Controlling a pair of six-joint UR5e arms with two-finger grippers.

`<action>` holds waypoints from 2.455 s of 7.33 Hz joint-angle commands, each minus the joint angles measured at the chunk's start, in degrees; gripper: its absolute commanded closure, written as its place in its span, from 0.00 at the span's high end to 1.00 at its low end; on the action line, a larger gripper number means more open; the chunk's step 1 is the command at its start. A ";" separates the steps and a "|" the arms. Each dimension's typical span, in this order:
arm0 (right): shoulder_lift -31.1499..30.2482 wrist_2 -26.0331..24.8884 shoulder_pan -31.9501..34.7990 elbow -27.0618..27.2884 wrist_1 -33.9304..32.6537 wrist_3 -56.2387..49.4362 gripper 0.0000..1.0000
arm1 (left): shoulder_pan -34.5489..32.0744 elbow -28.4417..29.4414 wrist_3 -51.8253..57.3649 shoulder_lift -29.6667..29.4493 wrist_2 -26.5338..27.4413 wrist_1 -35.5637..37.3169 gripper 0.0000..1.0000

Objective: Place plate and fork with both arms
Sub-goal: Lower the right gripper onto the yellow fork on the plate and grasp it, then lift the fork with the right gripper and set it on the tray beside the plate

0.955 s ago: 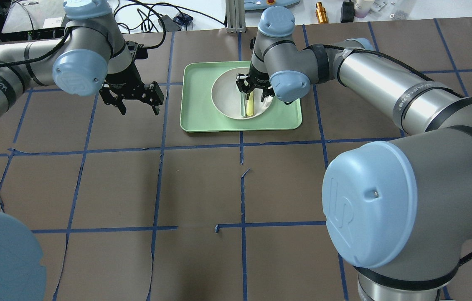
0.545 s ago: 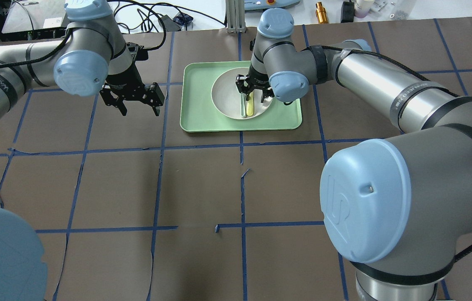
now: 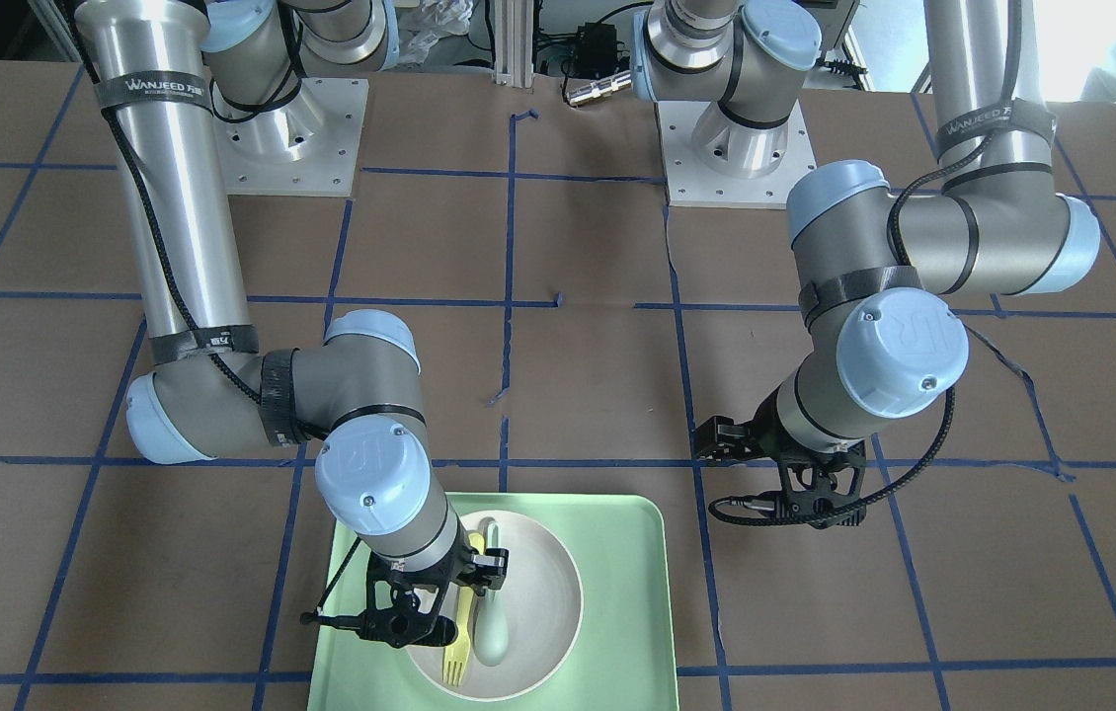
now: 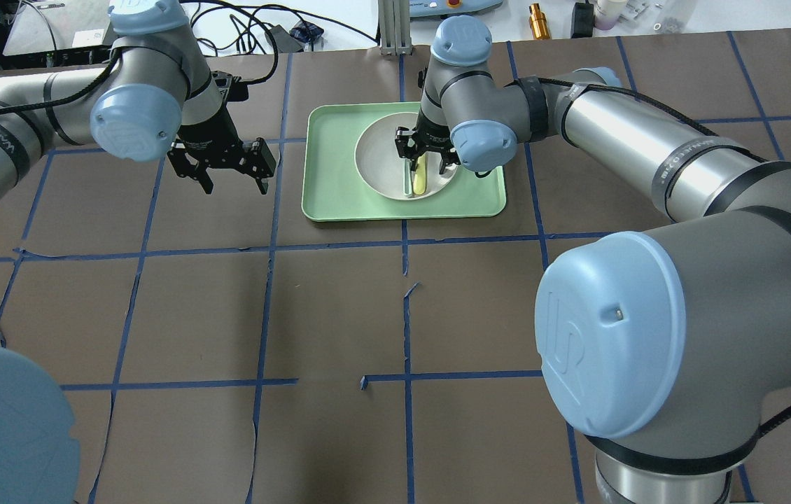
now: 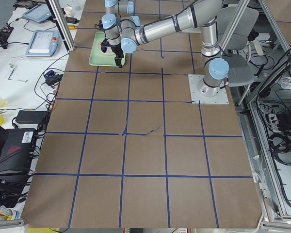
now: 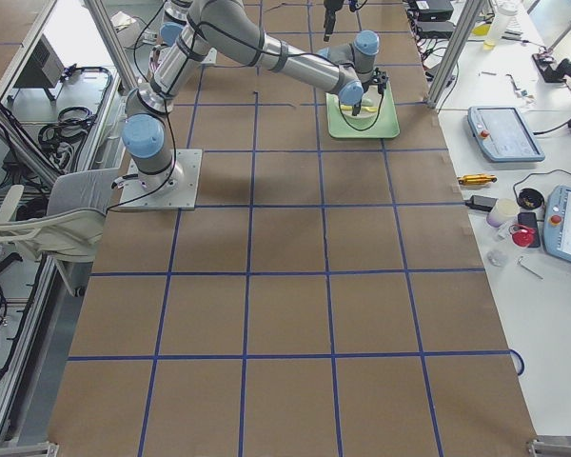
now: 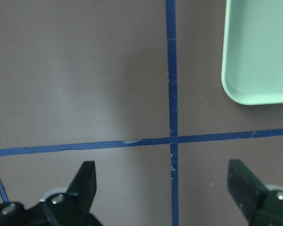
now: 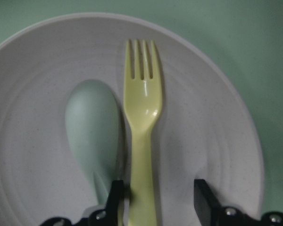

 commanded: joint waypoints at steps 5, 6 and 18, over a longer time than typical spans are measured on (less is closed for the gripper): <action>-2.83 0.00 0.00 -0.09 1.09 -1.49 0.00 | 0.00 0.04 0.26 0.09 -0.01 0.00 1.00; -4.67 0.00 -0.09 -0.35 1.62 -1.49 0.00 | 0.09 0.04 0.26 0.09 -0.01 0.00 1.00; -4.42 7.30 -9.05 4.48 4.44 -17.49 1.00 | 0.79 -0.05 0.08 0.26 0.34 0.70 1.00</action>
